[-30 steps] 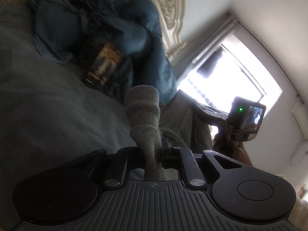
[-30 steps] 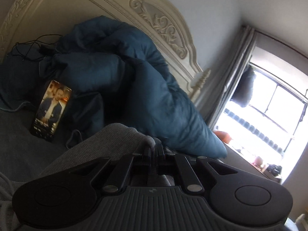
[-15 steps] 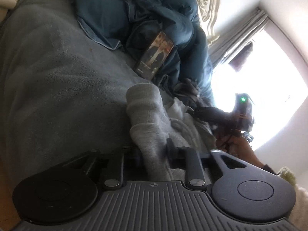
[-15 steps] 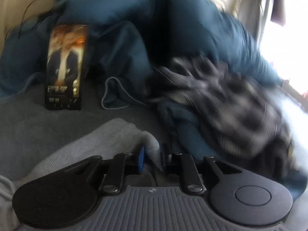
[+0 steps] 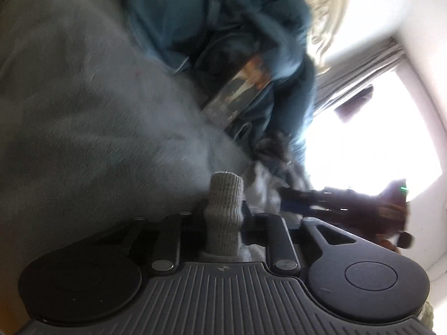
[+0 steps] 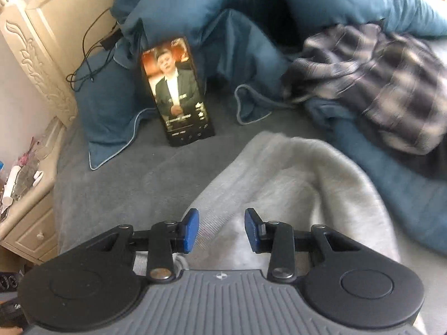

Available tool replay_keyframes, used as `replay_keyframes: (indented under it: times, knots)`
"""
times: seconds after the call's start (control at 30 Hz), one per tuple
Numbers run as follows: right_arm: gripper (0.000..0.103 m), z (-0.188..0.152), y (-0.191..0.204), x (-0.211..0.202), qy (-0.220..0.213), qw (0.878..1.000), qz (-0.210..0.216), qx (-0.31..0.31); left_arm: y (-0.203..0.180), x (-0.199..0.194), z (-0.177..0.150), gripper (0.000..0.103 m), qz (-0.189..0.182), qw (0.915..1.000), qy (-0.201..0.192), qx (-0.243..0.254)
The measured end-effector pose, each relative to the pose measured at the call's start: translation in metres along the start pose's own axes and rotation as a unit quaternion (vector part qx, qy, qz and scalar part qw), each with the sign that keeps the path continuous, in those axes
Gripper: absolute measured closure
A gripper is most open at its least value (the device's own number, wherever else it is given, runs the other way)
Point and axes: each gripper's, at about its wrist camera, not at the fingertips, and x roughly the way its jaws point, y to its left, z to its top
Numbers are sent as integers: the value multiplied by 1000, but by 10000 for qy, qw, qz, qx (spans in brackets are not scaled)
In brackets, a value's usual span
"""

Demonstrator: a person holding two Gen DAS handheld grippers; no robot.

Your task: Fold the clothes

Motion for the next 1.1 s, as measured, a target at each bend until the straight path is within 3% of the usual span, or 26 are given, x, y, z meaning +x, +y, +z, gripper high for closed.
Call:
replay_keyframes:
  times: [0.07, 0.1, 0.2, 0.3, 0.43, 0.57, 0.67, 0.83, 0.9, 1.1]
  knots:
    - [74, -1, 4, 10, 35, 9994, 329, 51, -7, -8, -1, 89, -94, 9994, -261, 226]
    - [83, -1, 6, 14, 107, 9987, 494, 49, -11, -12, -1, 89, -126, 9985, -398, 343]
    - [88, -5, 14, 33, 403, 9982, 429, -65, -6, -16, -4, 89, -12, 9973, -560, 465]
    - [103, -12, 15, 54, 483, 9985, 226, -103, 15, -12, -11, 89, 207, 9982, -474, 312]
    - [103, -14, 8, 64, 245, 9991, 289, 213, 32, -14, -16, 87, 174, 9989, -416, 119]
    - [100, -11, 4, 49, -73, 9983, 370, 439, 30, -18, -8, 79, 112, 9995, -300, -21]
    - [100, -12, -13, 6, -502, 9941, 499, 820, 31, -26, -3, 67, 92, 9994, -249, -203]
    - [97, -29, -50, -114, -1254, 9824, 541, 1274, 16, -54, -4, 63, 504, 9965, -649, 144]
    - [96, -48, -61, -167, -1506, 9784, 412, 1354, 7, -65, -4, 62, 649, 9944, -780, 309]
    - [96, -135, -76, -319, -2127, 9673, -342, 1341, -43, -102, -7, 59, 484, 9905, -912, 910]
